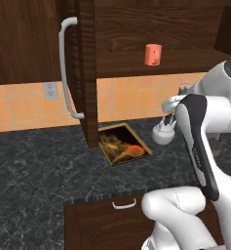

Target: Pick the kettle from the counter and place it on the tray. Then pick the mug from the cabinet and place it on the tray. Then close the cabinet doors.

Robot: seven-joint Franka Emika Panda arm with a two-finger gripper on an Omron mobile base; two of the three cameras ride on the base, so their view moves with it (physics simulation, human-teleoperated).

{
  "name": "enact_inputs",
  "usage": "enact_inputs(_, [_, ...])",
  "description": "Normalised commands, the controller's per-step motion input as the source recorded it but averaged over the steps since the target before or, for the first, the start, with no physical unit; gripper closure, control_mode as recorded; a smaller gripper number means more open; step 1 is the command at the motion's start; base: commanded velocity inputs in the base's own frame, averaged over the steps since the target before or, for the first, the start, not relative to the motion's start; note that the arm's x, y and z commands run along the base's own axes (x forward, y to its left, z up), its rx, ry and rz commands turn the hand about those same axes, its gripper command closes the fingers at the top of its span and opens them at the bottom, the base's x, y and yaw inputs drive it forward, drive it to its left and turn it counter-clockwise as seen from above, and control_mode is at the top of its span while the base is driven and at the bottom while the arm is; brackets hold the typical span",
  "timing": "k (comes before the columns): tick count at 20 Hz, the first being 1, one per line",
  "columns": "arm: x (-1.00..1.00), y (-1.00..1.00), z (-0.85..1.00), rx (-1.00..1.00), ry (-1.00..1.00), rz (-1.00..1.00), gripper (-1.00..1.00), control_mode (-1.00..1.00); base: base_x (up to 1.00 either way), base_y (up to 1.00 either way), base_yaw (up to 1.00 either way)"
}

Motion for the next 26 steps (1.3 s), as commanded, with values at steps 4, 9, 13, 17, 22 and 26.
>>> enact_inputs(4, [0.04, -0.13, 0.98, -0.01, -0.53, -0.01, -1.00, -1.00, 0.00, 0.00, 0.00])
enact_inputs(9, [0.39, 0.00, 0.57, 0.00, -0.25, 0.00, -1.00, -1.00, 0.00, 0.00, 0.00])
enact_inputs(13, [0.13, 0.00, 0.00, 0.00, -0.03, 0.00, -1.00, -1.00, 0.00, 0.00, 0.00])
enact_inputs(17, [0.36, 0.00, 0.05, 0.08, -0.18, 0.00, -1.00, -1.00, 0.00, 0.00, 0.00])
enact_inputs(22, [0.10, 0.00, 0.17, 0.12, -0.31, 0.00, -1.00, -1.00, 0.00, 0.00, 0.00])
enact_inputs(26, [0.00, 0.00, 0.01, 0.01, -0.07, 0.00, -1.00, -1.00, 0.00, 0.00, 0.00])
